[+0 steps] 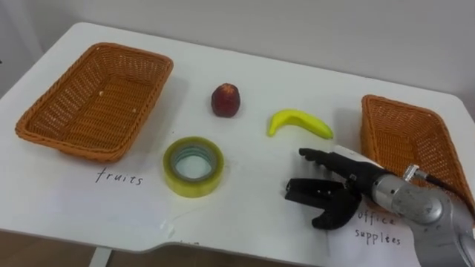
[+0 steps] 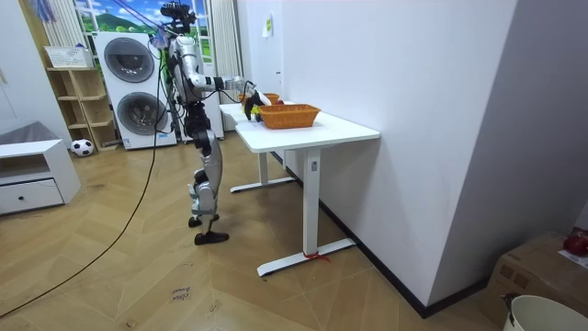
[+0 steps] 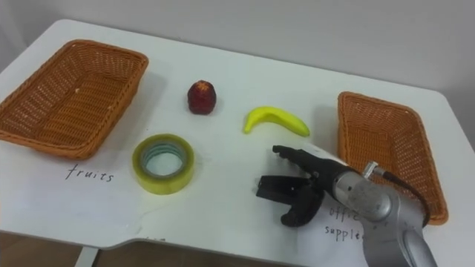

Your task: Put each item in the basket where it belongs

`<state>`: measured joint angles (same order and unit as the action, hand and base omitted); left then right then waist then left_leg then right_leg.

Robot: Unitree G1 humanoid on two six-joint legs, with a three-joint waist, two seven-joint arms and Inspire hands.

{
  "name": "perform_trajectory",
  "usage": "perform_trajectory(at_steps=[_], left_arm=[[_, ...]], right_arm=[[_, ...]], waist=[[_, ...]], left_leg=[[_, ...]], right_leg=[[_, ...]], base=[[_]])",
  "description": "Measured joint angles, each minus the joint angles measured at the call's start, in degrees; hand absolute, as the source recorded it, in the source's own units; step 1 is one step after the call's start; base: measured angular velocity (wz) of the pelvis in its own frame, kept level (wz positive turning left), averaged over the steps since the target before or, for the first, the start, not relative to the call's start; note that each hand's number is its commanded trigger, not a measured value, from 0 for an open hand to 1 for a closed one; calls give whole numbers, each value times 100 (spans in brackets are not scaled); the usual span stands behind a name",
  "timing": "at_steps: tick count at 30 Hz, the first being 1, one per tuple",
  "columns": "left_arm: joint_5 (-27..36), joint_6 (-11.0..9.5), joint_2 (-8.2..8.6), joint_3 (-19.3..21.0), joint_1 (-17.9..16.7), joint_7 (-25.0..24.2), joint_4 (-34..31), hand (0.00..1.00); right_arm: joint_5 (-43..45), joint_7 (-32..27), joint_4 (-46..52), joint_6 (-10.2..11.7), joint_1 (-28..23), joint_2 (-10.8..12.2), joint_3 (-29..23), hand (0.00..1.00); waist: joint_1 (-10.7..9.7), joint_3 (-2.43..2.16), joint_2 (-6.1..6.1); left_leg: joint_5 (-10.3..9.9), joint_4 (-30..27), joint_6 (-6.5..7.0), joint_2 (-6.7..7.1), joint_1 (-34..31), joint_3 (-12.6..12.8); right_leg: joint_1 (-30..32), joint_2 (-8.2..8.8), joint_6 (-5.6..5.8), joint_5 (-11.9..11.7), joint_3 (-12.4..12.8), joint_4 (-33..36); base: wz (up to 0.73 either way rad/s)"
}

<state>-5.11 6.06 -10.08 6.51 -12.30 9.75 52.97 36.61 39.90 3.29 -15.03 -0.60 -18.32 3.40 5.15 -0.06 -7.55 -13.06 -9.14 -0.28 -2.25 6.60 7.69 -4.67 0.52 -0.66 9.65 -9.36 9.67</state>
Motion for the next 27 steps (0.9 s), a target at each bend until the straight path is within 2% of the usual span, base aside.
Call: perform_trajectory(at_steps=[4, 5, 15, 24, 27], left_arm=[[-2, 49, -5, 1, -8, 10, 3, 0], [-2, 67, -4, 0, -7, 18, 3, 0], [-5, 107, 0, -6, -28, 119, 3, 0], [1, 81, 0, -121, -16, 172, 107, 0], [1, 73, -12, -121, 5, 263, 262, 0]], right_arm=[[209, 0, 71, -28, 0, 14, 11, 0], [258, 1, 145, -112, -1, 14, 38, 0], [660, 91, 428, -330, -5, 14, 205, 0], [677, 113, 439, -343, -6, 21, 238, 0], [883, 132, 466, -343, -6, 138, 255, 0]], waist=[[5, 17, -45], [1, 16, -47], [4, 22, -29], [21, 19, 54], [11, 17, 65]], left_leg=[[0, 8, 0, 0, -26, 9], [0, 8, 0, -2, -54, 14], [0, 1, 0, -5, -94, 39], [0, 4, 0, -14, -85, 49], [0, 7, 0, -18, -82, 49]], right_leg=[[40, -6, 0, 0, 20, 7], [74, -7, 0, -1, 22, 14], [155, -14, 2, -4, 109, 9], [125, -24, 1, -16, 120, 14], [118, -31, -3, -18, 121, 14]], base=[[-1], [-3], [-2], [0], [0]])
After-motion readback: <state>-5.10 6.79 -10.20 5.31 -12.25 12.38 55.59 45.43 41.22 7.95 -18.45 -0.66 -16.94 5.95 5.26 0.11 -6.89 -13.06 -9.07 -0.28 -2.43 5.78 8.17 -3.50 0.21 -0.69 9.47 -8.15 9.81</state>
